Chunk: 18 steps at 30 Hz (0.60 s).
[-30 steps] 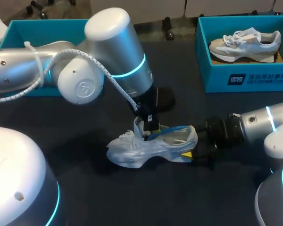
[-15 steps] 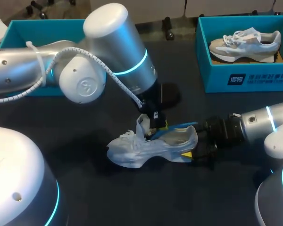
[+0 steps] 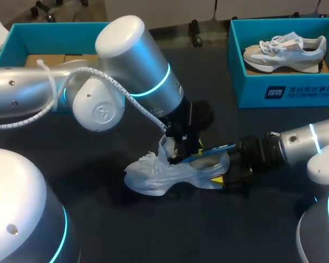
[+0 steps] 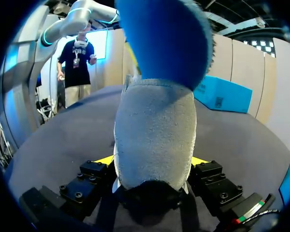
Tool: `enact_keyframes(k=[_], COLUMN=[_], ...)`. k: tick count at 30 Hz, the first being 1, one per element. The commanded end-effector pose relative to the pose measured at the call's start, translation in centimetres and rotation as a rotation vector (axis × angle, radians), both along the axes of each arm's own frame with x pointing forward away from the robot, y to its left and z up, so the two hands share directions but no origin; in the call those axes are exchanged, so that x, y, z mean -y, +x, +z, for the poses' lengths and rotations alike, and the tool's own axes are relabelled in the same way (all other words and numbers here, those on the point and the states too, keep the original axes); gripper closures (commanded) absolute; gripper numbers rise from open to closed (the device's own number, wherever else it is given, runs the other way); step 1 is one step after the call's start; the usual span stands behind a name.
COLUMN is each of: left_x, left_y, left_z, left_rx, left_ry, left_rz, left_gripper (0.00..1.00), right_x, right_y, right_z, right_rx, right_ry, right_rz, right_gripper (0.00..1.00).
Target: Take the shoe out of the shoebox, open the shoe tongue, remove and reinsert the insole, then place the shoe into the shoebox
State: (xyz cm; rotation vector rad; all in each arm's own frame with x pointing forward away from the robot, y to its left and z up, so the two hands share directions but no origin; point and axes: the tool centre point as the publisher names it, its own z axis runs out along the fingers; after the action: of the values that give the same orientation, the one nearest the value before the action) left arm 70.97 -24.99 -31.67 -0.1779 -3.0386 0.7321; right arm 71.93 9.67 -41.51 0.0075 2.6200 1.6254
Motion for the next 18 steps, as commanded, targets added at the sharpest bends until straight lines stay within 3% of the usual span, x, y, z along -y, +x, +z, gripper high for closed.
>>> enact_keyframes(k=[1,6,18], left_x=[-0.6,-0.5,1.0], left_y=[-0.5,-0.9,-1.0], left_z=[-0.2,0.1,-0.9], left_rx=[0.007,0.032,0.102], left_ry=[-0.033,-0.061,-0.096], left_rz=[0.001,-0.009,0.003], left_gripper=[0.58,0.53,0.56], right_x=[0.0,0.0,0.0], right_y=[0.0,0.0,0.0], right_z=[0.0,0.0,0.0], right_rx=[-0.002,-0.002,-0.002], right_ry=[-0.006,-0.006,-0.006], right_rz=[0.0,0.0,0.0], right_gripper=[1.0,1.0,1.0])
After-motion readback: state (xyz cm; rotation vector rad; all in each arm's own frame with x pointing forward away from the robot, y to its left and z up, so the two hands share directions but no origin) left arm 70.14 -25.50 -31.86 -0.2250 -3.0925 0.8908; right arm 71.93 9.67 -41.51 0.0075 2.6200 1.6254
